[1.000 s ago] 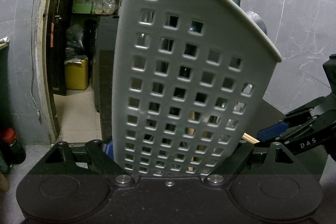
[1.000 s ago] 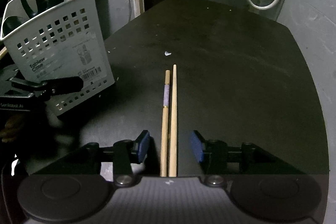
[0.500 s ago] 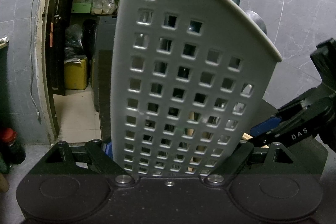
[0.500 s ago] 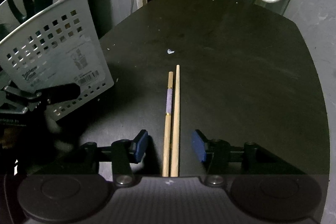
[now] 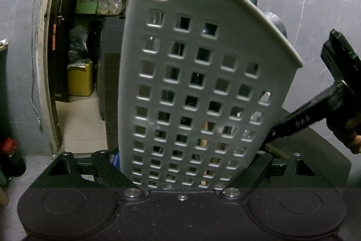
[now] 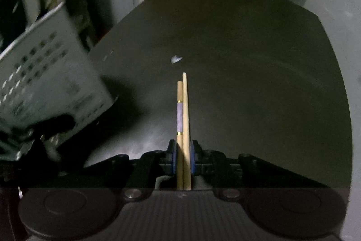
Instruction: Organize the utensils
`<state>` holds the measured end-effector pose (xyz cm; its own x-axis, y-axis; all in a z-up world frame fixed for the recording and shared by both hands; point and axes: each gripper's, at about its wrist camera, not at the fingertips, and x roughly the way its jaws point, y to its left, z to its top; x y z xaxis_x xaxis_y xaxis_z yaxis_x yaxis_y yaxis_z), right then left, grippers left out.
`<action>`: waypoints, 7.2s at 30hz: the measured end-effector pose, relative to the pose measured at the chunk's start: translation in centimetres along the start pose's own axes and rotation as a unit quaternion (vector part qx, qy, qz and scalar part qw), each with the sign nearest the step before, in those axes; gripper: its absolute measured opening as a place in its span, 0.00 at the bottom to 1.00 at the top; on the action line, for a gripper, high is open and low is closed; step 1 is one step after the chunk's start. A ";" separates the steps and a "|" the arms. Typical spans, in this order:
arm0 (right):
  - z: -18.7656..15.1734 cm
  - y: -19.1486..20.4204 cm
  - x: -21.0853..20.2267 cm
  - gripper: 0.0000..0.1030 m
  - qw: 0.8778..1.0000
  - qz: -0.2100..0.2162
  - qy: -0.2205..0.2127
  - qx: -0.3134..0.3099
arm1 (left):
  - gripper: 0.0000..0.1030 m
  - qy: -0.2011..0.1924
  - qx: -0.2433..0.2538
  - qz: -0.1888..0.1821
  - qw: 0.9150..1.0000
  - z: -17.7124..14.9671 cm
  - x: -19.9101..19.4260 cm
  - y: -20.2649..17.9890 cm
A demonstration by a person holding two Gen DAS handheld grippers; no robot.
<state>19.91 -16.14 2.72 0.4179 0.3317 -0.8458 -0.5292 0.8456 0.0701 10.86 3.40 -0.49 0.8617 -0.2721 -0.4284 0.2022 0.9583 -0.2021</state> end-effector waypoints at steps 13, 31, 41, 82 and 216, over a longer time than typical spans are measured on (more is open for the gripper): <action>-3.5 -6.0 -2.4 0.13 0.959 0.132 -0.200 0.153 | 0.86 0.001 0.000 0.002 1.000 0.0 -0.1 0.2; -4.9 -7.2 -6.7 0.13 0.877 0.182 -0.416 0.156 | 0.86 0.004 0.008 0.007 1.000 0.1 -0.2 -0.5; -0.4 -3.3 -14.3 0.13 0.856 0.225 -0.451 0.112 | 0.86 0.004 0.008 0.007 1.000 0.1 -0.2 -0.6; 0.6 3.9 -8.7 0.14 0.837 0.245 -0.488 0.042 | 0.86 0.004 0.008 0.006 1.000 0.2 -0.1 -0.5; -21.2 9.7 -10.6 1.00 0.926 -0.011 -0.367 0.086 | 0.99 -0.071 0.041 0.131 0.988 -5.7 -19.9 -3.8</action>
<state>-5.30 -20.35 1.09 0.8500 0.4549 -0.2657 -0.4151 0.8889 0.1939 -9.73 4.68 3.81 0.9451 -0.0048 -0.3268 -0.0039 0.9997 -0.0260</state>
